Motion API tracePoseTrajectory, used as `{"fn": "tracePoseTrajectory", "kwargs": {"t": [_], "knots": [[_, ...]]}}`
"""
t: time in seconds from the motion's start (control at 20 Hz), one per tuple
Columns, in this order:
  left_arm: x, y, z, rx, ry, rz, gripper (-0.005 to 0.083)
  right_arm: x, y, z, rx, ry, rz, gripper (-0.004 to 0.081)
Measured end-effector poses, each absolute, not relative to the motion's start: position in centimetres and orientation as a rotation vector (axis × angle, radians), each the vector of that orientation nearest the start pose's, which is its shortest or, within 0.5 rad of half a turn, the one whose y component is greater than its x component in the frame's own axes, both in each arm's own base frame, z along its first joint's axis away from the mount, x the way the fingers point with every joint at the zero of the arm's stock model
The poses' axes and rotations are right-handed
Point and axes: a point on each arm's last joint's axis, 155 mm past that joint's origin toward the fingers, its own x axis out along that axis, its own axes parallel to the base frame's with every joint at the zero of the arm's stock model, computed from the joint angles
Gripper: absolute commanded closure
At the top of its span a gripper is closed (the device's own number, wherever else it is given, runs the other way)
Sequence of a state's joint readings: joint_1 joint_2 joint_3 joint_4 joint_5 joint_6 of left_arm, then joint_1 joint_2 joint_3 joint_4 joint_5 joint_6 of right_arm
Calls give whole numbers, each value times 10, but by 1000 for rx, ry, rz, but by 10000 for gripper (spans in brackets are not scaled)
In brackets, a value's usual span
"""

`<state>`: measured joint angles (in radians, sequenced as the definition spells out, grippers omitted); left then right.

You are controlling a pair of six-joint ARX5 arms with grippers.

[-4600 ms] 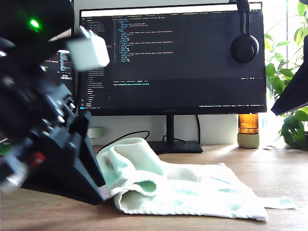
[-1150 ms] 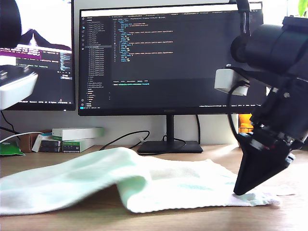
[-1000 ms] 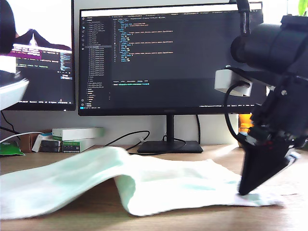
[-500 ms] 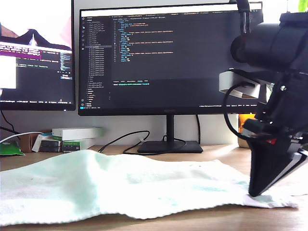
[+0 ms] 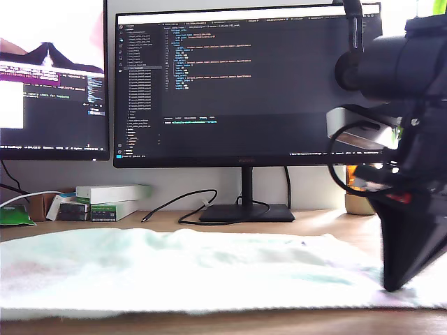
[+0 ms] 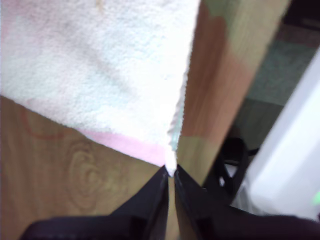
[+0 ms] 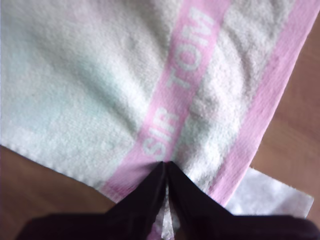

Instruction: Fold the tea towel to a neat square and place it to the right

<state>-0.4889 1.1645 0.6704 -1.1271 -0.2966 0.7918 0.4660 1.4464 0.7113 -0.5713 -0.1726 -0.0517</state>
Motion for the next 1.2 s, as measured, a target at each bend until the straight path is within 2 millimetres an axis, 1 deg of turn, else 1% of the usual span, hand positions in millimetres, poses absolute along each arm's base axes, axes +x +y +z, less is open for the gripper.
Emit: {"fn": "tracePoseTrajectory", "kwargs": {"t": [0.2,0.25,0.45,0.55,0.8,0.85,1.0,1.1,1.15,1.2], "knots": [[143,-27,37,1196,1446,-820,796,228,150,6,-222,1334,559,781],[141,-29,36,1181,1448,-831,776,227,150,6,-221,1339,556,781],[137,-37,35,1136,1446,-870,608,221,146,6,-226,1379,551,780],[138,-38,34,1136,1439,-867,585,220,147,6,-223,1382,555,780],[152,-35,36,1173,1402,-813,584,220,148,6,-214,1383,556,779],[154,-35,38,1173,1394,-807,566,220,148,6,-208,1387,551,767],[172,-43,53,1118,1343,-775,498,217,147,7,-205,1421,539,730],[186,-47,64,1077,1301,-745,496,217,147,8,-207,1432,537,694],[189,-47,66,1061,1293,-737,496,218,147,10,-207,1431,537,679],[188,-46,66,1044,1298,-739,497,220,148,11,-206,1427,538,675]]}}
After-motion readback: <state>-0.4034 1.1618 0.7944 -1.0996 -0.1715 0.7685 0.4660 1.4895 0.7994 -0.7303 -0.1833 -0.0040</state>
